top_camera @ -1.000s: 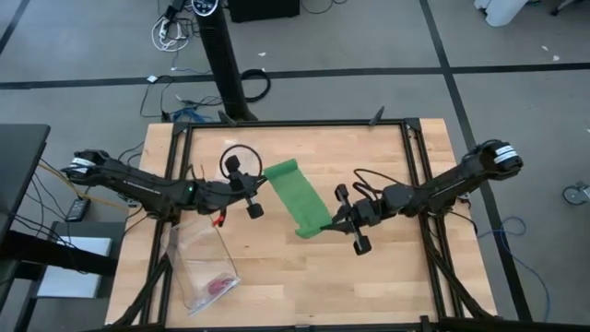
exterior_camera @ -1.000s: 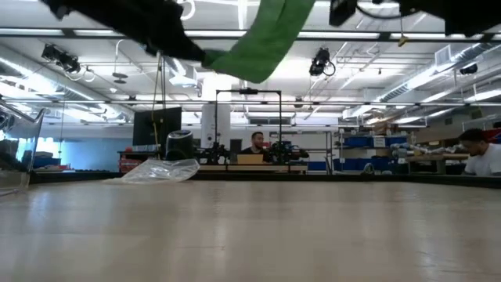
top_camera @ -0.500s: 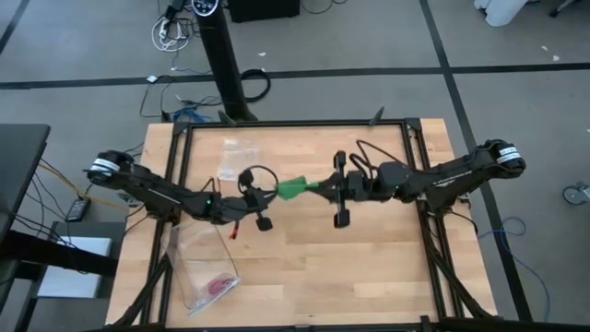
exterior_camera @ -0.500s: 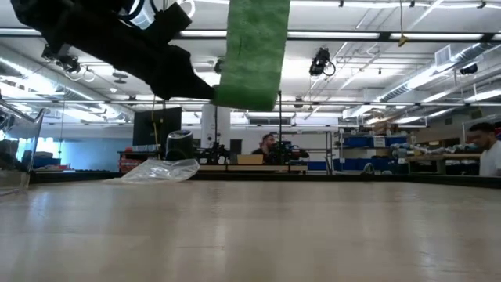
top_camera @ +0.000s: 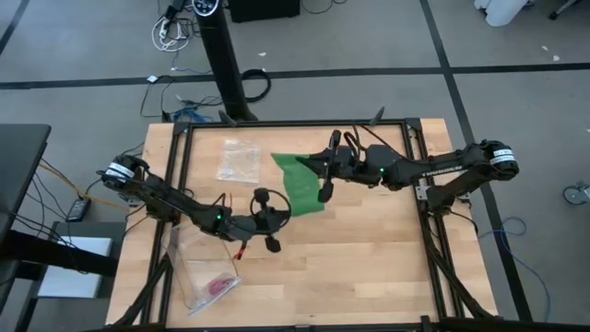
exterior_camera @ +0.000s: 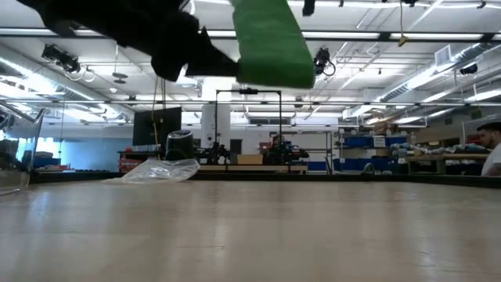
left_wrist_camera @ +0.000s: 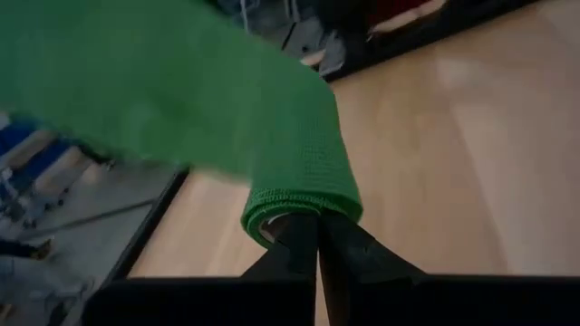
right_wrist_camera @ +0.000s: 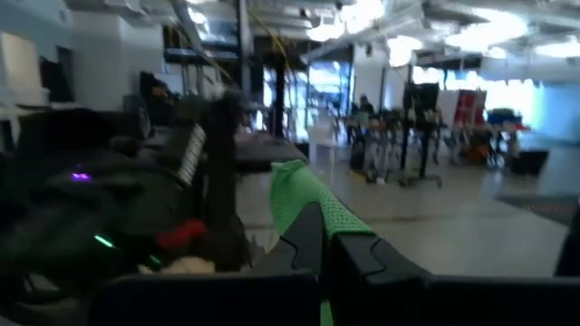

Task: Roll bandage
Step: Roll the green bandage

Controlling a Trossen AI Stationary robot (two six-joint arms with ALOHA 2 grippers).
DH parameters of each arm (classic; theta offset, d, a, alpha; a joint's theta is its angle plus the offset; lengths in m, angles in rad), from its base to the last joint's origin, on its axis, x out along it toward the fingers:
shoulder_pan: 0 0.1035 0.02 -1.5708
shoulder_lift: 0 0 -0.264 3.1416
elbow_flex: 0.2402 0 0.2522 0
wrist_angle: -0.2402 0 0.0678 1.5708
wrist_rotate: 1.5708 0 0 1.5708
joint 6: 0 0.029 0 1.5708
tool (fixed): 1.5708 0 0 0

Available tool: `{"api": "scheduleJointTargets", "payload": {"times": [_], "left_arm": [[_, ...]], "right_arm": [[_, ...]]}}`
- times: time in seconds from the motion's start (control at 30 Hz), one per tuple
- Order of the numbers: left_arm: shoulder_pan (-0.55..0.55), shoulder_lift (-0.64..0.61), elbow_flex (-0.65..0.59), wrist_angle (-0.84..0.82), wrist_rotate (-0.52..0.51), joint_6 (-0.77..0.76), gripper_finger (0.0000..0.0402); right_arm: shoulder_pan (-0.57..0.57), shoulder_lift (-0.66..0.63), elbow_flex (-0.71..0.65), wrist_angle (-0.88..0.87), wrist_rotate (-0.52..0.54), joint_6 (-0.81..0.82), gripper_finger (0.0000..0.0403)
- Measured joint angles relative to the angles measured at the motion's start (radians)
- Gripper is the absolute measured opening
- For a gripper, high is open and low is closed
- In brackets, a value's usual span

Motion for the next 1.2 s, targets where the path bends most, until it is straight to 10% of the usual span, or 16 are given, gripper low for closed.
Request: {"api": "scheduleJointTargets", "payload": {"times": [0.3,0.83,1.2], "left_arm": [[-0.057,-0.007,0.037,-0.007,-0.032,0.037,0.0003],[-0.095,-0.009,0.037,0.018,-0.044,-0.024,0.0003],[-0.095,-0.03,0.04,0.063,-0.04,-0.026,0.0003]], "right_arm": [[-0.065,0.046,-0.001,-0.063,0.0,0.076,0.0039],[-0.077,0.045,-0.001,-0.214,0.003,0.164,0.024],[-0.074,0.029,-0.001,-0.333,-0.099,0.068,0.0273]]}}
